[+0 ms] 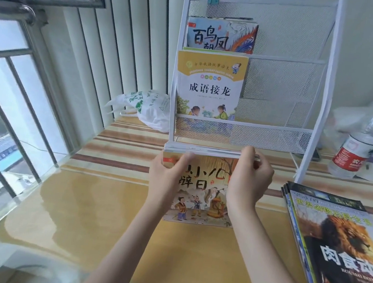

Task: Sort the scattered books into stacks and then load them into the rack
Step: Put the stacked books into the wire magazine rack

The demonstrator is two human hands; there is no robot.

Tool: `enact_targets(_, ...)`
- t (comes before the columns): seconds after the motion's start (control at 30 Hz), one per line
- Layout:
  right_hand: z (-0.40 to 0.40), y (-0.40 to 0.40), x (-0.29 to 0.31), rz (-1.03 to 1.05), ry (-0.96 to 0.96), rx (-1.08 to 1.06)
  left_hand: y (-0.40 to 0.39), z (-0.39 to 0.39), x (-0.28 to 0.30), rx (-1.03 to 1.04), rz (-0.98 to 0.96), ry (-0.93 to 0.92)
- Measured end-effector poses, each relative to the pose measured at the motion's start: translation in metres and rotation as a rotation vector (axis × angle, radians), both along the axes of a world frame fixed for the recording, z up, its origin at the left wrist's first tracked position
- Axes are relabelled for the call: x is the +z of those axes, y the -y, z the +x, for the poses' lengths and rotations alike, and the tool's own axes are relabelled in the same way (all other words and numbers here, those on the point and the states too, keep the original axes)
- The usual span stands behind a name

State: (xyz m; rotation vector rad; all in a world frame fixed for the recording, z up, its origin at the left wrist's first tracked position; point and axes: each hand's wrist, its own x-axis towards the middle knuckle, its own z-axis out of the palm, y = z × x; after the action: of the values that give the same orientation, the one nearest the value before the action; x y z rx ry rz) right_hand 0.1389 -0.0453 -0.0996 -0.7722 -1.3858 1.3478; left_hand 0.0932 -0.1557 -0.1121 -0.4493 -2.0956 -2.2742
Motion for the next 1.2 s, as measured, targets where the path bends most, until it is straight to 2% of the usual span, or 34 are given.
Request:
enact_targets(0.1, -0.003, -0.002, -0.003, 0.006, -0.016, -0.019, 0.002, 0.001, -0.006, -0.014, -0.009, -0.172)
enact_targets(0.27, -0.004, -0.018, 0.009, 0.056, -0.044, -0.045, -0.016, 0.003, 0.014, 0.090, 0.003, -0.223)
enact_targets(0.33, -0.002, -0.033, 0.029, 0.279, 0.005, -0.148, -0.026, 0.000, 0.034, 0.092, 0.014, -0.249)
enact_targets(0.47, -0.006, -0.062, 0.096, 1.055, 0.080, -0.377, -0.054, -0.008, 0.094, 0.079, 0.062, -0.424)
enact_targets(0.53, -0.015, -0.072, 0.136, 1.259, 0.063, -0.385, -0.071, -0.014, 0.130, 0.090, 0.087, -0.518)
enact_targets(0.7, -0.047, -0.116, 0.227, 1.256, -0.072, -0.505, -0.122, -0.040, 0.211, 0.150, 0.152, -0.608)
enact_targets(0.8, -0.072, -0.153, 0.267, 1.199, -0.014, -0.462, -0.157, -0.062, 0.251, 0.179, 0.106, -0.638)
enact_targets(0.9, -0.099, -0.190, 0.290, 1.160, 0.089, -0.512, -0.195, -0.091, 0.281, 0.134, 0.066, -0.644)
enact_targets(1.03, -0.122, -0.235, 0.294, 1.290, 0.246, -0.566, -0.240, -0.129, 0.278, 0.041, 0.040, -0.587)
enact_targets(1.1, -0.131, -0.250, 0.286, 1.371, 0.369, -0.536, -0.253, -0.146, 0.264, 0.026, -0.020, -0.628)
enact_targets(1.2, -0.145, -0.260, 0.267, 1.382, 0.452, -0.478, -0.257, -0.165, 0.249, 0.078, -0.154, -0.751)
